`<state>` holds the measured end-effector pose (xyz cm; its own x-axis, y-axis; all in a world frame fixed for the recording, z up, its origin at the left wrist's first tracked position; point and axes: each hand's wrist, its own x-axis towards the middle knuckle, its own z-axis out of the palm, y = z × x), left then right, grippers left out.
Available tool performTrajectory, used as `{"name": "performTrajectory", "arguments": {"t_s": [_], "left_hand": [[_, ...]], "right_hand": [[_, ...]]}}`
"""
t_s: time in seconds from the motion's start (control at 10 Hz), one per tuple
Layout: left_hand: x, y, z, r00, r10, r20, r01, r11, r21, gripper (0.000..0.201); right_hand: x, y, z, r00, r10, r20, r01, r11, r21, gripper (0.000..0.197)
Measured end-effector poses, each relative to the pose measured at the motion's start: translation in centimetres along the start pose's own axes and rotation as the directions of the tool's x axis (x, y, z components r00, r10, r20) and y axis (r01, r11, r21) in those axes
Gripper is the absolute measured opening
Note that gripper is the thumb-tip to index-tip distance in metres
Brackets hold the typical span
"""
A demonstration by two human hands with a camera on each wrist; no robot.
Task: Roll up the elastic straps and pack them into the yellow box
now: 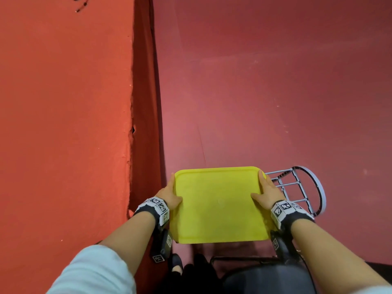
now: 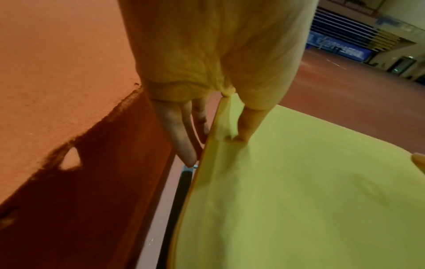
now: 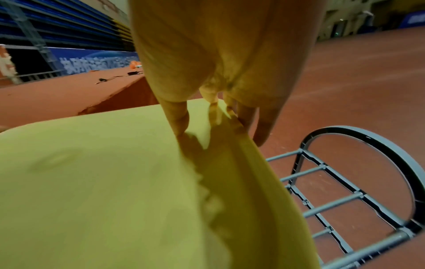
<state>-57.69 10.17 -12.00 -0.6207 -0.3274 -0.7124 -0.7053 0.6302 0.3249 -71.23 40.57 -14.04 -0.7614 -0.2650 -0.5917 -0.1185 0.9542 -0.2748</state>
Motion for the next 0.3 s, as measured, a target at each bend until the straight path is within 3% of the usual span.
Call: {"name": "performTrajectory", "arguments": {"t_s": [0.2, 0.3], "left_hand": [[-0.6, -0.5, 0.5, 0.999, 0.029, -0.025, -0.029, 0.999, 0.015, 0.098], [-1.3, -2.2, 0.8, 0.996, -0.032, -0.079, 0.028, 0.998, -0.053, 0.101]], "right_hand": [[-0.3, -0.3, -1.7, 0.99, 0.087, 0.111, -0.077, 0.993, -0.086, 0.098], [-1.4, -1.1, -1.9, 0.992, 0.125, -0.022, -0.125, 0.992, 0.008, 0.093]]}}
